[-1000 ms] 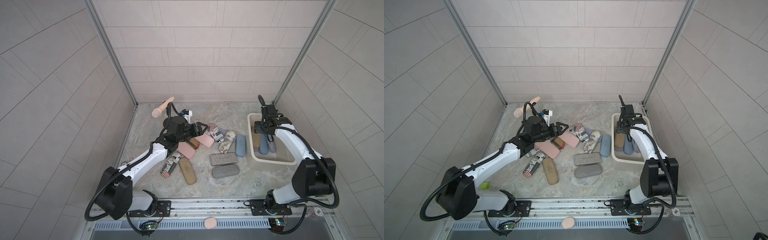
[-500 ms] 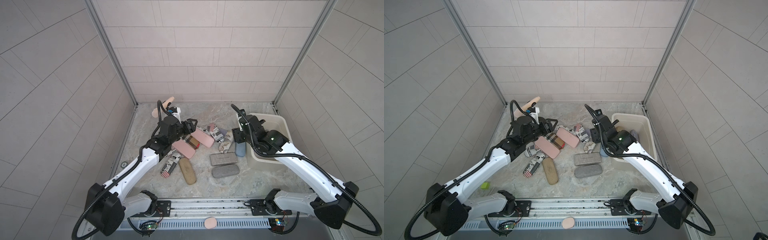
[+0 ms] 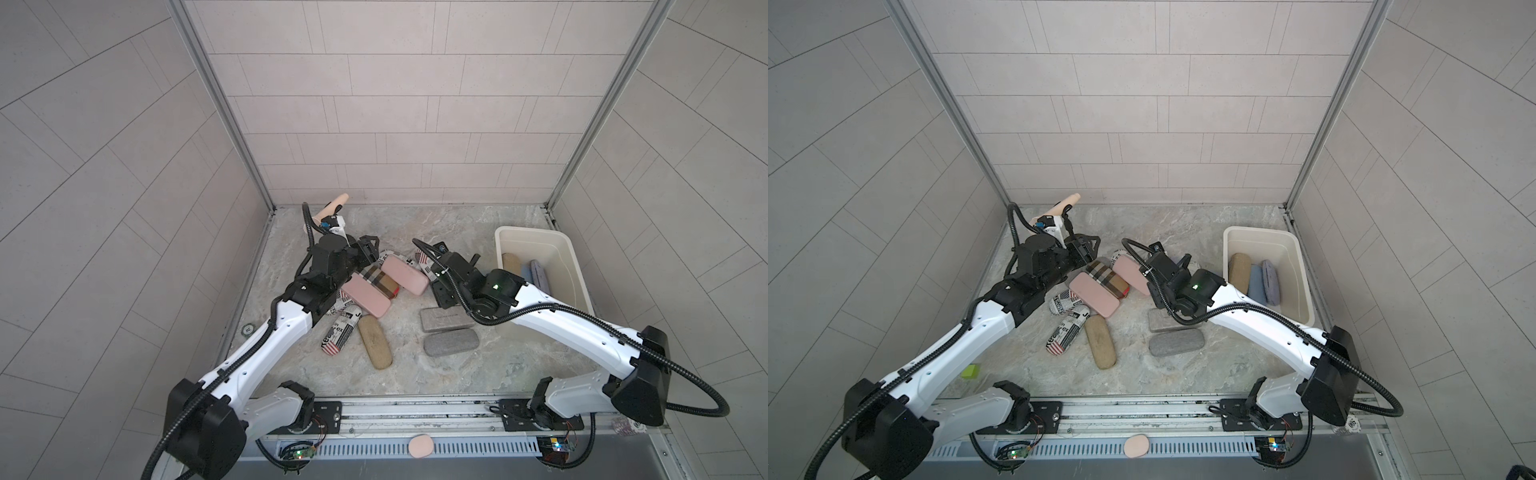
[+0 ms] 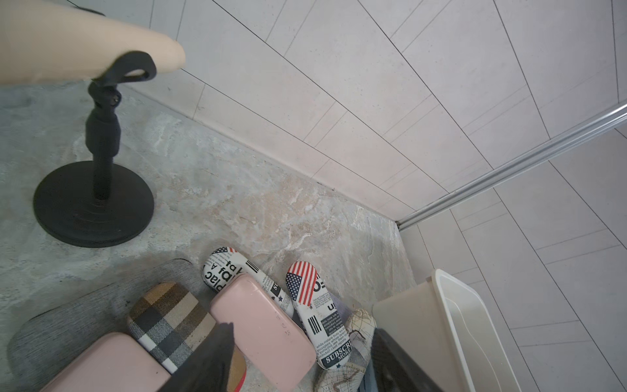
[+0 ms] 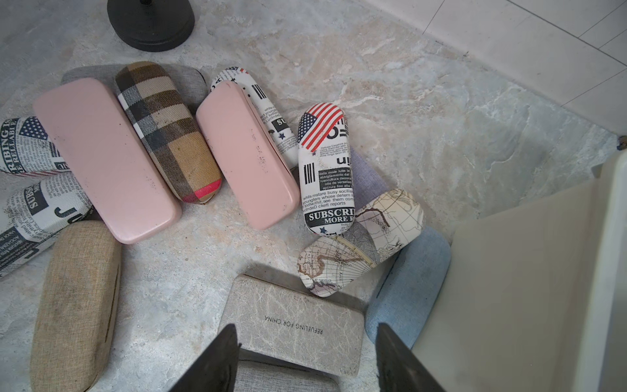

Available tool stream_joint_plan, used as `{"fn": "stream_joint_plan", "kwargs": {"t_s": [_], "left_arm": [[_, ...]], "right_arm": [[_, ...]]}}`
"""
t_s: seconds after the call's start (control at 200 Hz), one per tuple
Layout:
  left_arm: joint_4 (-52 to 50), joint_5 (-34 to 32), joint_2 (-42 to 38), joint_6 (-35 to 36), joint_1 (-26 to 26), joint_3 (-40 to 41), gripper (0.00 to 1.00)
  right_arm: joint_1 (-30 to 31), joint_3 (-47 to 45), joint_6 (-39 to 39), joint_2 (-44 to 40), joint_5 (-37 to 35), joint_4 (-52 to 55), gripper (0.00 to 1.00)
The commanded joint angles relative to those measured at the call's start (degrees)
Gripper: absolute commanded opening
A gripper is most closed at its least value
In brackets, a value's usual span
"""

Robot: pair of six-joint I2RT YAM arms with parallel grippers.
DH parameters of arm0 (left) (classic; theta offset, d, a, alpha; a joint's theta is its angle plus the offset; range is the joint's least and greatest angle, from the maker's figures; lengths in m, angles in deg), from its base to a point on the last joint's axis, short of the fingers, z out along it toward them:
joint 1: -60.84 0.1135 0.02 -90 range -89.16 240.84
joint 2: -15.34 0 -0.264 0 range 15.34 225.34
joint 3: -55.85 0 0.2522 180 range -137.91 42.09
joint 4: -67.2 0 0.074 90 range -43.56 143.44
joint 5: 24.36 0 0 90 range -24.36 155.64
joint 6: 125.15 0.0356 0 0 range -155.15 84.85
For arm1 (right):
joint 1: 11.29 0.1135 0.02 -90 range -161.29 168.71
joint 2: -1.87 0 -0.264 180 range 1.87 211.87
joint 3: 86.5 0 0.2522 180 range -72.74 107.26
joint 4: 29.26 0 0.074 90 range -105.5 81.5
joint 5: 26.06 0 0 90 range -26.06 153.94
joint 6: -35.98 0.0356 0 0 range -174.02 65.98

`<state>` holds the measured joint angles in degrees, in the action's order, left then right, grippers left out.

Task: Put the glasses cases into the storage boxes
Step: Pick up the glasses case at the center of the board.

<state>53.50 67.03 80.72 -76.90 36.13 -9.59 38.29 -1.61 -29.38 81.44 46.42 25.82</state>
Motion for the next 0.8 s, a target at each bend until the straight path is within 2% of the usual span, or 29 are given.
{"fn": "stream_joint_plan", "kwargs": {"t_s": [0.0,0.25,0.48,0.795], "left_arm": [[-0.2,-1.0,-1.0,-0.9,0.5,0.0,0.71],[0.3,-0.2,-1.1,-0.9,1.0,0.0,0.71],[0.4,-0.6,-1.2,-1.4,1.6,0.3,0.7],[0.3,0.3,-0.8,-2.8,3.5,0.3,0.7]], "right_arm": [[1.7,0.1,5.3,1.0,-1.2,-1.4,0.65],[7.1,-0.3,8.7,4.8,-1.3,-3.3,0.66],[11.7,-1.2,10.4,9.0,-0.1,-7.6,0.74],[17.2,1.4,11.6,20.3,4.3,-12.3,0.78]]}}
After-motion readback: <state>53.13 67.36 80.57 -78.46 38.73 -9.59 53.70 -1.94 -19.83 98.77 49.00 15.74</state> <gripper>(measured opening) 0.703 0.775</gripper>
